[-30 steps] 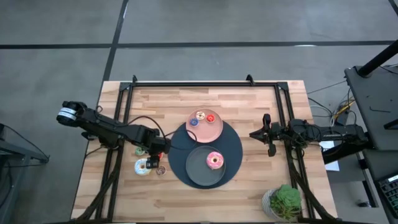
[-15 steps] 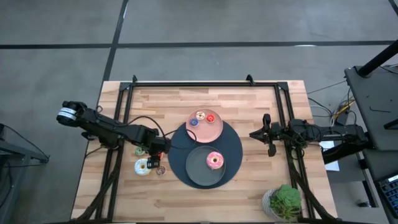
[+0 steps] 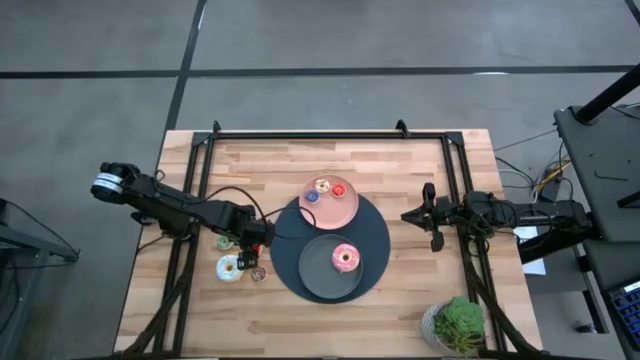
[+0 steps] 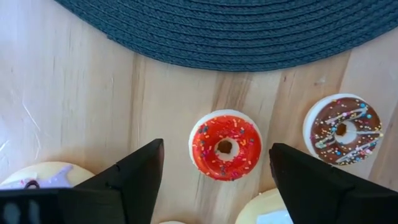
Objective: Pick & Place donuts
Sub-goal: Put the small orange donut on the pink plate
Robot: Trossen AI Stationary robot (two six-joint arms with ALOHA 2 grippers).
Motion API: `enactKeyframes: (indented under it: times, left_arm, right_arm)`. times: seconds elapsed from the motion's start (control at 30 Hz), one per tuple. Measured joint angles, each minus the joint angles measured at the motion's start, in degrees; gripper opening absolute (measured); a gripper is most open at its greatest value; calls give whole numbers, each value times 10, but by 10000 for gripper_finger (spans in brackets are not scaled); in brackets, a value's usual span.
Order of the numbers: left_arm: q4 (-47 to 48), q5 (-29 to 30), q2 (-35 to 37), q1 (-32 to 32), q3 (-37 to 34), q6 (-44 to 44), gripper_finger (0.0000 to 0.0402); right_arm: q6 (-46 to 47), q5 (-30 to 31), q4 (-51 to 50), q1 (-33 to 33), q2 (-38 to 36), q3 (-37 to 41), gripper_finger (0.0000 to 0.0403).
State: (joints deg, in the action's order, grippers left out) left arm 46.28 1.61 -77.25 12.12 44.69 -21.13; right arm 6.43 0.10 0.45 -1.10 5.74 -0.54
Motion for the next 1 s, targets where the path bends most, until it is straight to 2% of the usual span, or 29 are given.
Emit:
enactKeyframes:
  times: [0.27,0.67,1.0]
  left_arm:
    - [0,0,0,0,0,-12,302]
    - [-1,12,0,1,-1,-8,302]
    - [-32,9,0,1,-37,-8,302]
  right_arm:
    - [0,0,0,0,0,0,29]
    - [0,0,0,0,0,0,29]
    - [0,0,0,0,0,0,29]
